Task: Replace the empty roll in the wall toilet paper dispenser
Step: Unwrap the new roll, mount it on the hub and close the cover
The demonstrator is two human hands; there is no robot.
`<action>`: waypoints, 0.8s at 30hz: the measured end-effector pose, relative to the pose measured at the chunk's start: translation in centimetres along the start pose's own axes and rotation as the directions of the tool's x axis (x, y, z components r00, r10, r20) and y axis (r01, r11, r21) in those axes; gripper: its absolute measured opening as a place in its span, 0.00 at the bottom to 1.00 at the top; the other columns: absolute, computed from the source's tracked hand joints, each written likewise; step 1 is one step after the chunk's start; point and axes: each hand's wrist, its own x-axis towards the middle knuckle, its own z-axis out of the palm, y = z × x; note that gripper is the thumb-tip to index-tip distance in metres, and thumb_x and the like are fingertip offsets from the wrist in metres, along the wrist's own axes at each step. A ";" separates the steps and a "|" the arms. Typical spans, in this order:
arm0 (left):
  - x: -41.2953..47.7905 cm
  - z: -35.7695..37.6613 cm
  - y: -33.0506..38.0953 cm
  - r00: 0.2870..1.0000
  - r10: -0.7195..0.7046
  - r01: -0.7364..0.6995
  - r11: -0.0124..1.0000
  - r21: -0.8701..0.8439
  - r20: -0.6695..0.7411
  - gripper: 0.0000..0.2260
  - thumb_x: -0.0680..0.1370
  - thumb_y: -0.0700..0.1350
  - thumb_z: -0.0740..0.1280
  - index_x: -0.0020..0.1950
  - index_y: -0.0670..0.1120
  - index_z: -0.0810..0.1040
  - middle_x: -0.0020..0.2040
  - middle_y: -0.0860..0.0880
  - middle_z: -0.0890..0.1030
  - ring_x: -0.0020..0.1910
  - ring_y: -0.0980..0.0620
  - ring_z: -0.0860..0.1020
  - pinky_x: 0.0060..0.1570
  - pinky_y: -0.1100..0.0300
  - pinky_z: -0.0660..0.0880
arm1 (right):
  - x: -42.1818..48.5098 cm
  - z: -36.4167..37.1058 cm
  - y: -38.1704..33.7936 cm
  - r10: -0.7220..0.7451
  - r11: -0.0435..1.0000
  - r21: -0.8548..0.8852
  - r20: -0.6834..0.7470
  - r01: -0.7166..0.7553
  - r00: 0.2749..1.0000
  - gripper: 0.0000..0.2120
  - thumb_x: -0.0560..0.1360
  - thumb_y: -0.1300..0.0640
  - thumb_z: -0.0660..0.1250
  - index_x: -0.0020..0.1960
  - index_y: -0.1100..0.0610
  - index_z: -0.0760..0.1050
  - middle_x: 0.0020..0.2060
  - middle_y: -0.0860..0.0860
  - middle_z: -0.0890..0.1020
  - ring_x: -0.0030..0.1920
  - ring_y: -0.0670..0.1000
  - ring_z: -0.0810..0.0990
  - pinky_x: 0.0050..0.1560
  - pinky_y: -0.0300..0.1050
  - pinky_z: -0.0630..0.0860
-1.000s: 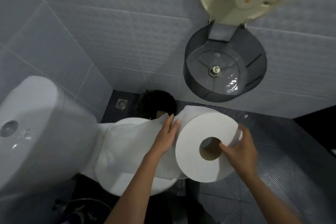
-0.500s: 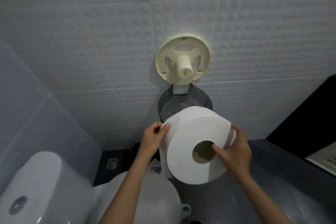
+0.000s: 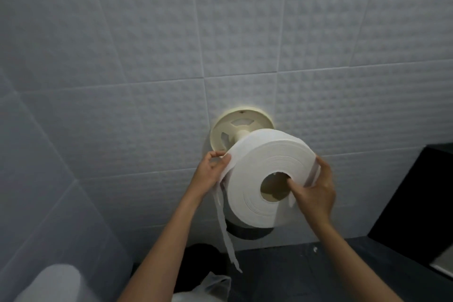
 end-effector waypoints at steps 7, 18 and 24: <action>2.7 4.1 -2.5 0.967 -0.036 0.008 0.994 -0.110 -0.253 0.24 0.80 0.57 0.57 0.73 0.50 0.61 0.70 0.48 0.69 0.64 0.51 0.71 0.57 0.61 0.69 | 4.4 3.4 0.0 0.090 0.993 0.085 -0.030 -0.087 0.995 0.38 0.61 0.54 0.78 0.66 0.49 0.64 0.62 0.53 0.74 0.59 0.57 0.75 0.52 0.55 0.76; 6.2 8.0 -7.4 0.953 -0.216 0.084 0.862 -0.500 -0.212 0.41 0.60 0.63 0.77 0.69 0.62 0.63 0.62 0.53 0.78 0.59 0.49 0.78 0.54 0.41 0.79 | 8.0 10.0 1.3 0.222 0.967 0.128 -0.015 -0.219 0.975 0.38 0.61 0.50 0.77 0.66 0.48 0.63 0.63 0.52 0.73 0.57 0.58 0.76 0.51 0.57 0.78; 8.8 7.7 -9.4 0.940 -0.240 0.105 0.879 -0.466 -0.242 0.40 0.59 0.53 0.80 0.67 0.61 0.66 0.63 0.50 0.78 0.61 0.48 0.78 0.54 0.40 0.78 | 8.9 12.4 2.7 0.237 0.967 0.083 0.045 -0.240 0.970 0.39 0.62 0.51 0.77 0.67 0.50 0.61 0.63 0.53 0.71 0.58 0.59 0.75 0.51 0.57 0.77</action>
